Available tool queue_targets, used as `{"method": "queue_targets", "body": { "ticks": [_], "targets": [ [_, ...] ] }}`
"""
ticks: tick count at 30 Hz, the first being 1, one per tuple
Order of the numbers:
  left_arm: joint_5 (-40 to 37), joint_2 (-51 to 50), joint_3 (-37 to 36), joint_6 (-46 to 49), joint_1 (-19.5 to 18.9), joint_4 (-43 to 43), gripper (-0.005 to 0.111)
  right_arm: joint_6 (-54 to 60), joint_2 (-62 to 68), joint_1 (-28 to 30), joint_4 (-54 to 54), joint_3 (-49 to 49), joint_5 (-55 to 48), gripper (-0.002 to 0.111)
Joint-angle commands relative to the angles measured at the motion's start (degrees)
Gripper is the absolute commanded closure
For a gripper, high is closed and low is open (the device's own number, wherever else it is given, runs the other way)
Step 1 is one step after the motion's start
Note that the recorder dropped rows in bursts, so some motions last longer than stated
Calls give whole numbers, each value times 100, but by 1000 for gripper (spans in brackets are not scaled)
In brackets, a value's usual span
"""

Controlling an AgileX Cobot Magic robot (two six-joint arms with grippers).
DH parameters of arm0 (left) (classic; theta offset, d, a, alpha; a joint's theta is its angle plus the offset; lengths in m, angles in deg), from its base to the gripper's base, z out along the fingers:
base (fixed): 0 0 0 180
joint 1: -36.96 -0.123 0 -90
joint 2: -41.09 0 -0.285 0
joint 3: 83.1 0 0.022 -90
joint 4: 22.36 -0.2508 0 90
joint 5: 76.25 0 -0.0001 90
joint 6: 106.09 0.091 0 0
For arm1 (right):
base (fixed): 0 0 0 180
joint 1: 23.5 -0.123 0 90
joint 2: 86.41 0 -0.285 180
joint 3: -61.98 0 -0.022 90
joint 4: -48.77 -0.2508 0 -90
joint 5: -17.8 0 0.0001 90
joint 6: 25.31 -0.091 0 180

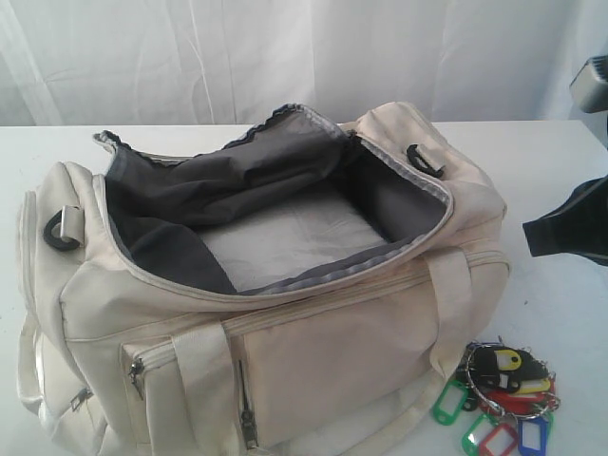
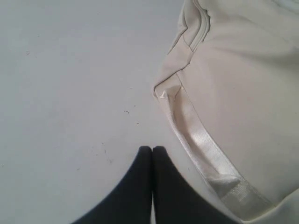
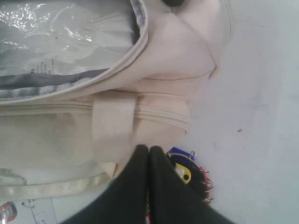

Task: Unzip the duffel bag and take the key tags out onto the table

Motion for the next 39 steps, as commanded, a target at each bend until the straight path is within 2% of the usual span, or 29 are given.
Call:
{"method": "queue_targets", "body": {
  "ticks": [1,10,24,28,36,39],
  "targets": [
    [23,28,-5,-2,34,-2,107,-15,-114,-50,57,-17,41,108],
    [23,28,-5,-3,34,-2,107,-15,-1070,-37,-45,-17,41,108],
    [23,28,-5,-3,22,-2,107,-15,-4758,164,-161,-77,214,108],
    [23,28,-5,-3,22,-2,107,-15,-4891,228,-398,-790,739,108],
    [23,28,-5,-3,22,-2,107,-15,-5620,269,482,-2483,1007,108],
    [23,28,-5,-3,22,-2,107,-35,-5737,269,457,-3129,1705,108]
  ]
}}
